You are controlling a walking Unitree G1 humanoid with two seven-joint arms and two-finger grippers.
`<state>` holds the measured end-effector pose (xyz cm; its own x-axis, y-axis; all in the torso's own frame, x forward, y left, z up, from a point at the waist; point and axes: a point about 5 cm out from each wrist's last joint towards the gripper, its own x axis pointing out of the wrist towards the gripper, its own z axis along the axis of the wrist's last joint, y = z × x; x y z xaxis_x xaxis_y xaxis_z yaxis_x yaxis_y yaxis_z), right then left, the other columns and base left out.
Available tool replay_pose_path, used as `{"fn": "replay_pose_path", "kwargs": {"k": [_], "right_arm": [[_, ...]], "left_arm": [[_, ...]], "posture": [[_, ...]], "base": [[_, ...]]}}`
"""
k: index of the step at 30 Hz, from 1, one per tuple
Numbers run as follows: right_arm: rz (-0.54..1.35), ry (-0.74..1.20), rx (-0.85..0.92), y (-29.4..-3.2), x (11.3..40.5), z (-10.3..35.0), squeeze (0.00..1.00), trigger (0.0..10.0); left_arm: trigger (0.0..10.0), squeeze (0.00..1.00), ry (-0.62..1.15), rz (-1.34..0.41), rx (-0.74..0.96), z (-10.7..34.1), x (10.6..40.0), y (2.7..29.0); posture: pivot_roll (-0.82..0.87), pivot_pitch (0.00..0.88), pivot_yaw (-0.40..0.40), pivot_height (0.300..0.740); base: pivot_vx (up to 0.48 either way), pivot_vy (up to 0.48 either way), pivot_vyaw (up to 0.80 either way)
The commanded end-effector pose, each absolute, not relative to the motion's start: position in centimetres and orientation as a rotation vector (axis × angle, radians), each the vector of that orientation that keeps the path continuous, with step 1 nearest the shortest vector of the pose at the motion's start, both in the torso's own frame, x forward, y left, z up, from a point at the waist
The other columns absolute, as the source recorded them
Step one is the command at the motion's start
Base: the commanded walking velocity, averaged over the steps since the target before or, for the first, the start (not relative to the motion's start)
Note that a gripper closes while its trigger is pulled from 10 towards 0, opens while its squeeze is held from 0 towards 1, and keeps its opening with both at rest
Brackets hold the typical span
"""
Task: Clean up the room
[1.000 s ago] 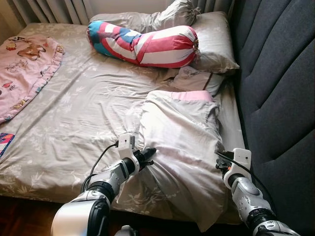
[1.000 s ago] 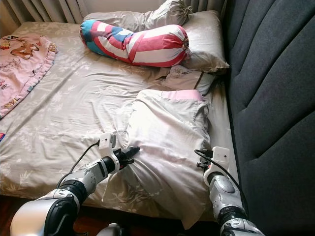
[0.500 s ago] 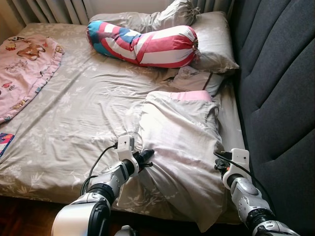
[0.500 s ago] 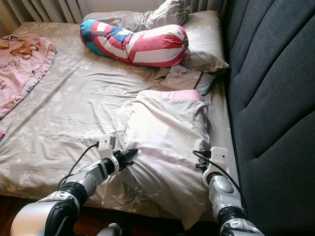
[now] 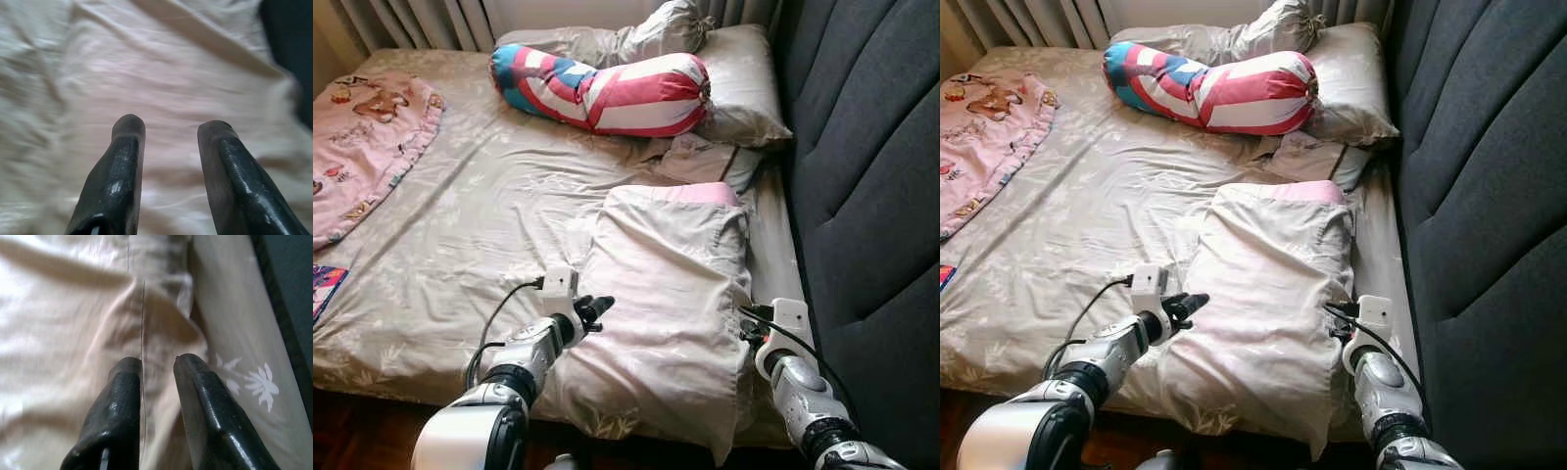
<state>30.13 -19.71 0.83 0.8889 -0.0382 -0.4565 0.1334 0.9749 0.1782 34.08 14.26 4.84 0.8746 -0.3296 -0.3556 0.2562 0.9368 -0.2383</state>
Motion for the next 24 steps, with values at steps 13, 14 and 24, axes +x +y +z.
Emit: {"fn": "replay_pose_path", "kwargs": {"k": [13,14,24], "right_arm": [[-0.081,0.536,0.231,-19.0,28.2,-1.3,1.0,10.0],[-0.085,0.535,0.234,-19.0,28.2,-1.3,1.0,10.0],[0.013,0.631,0.227,-18.2,28.0,-1.8,1.0,10.0]], "left_arm": [[10.0,0.0,0.333,-0.147,-0.078,2.0,30.5,17.7],[10.0,0.0,0.332,-0.144,-0.081,2.0,30.5,17.7],[10.0,0.0,0.328,-0.171,-0.069,2.3,30.8,17.3]], "posture": [[-0.09,0.116,0.008,0.74],[-0.09,0.115,0.008,0.74],[-0.09,0.101,0.022,0.74]], "base": [[0.0,0.0,0.0],[0.0,0.0,0.0],[0.0,0.0,0.0]]}}
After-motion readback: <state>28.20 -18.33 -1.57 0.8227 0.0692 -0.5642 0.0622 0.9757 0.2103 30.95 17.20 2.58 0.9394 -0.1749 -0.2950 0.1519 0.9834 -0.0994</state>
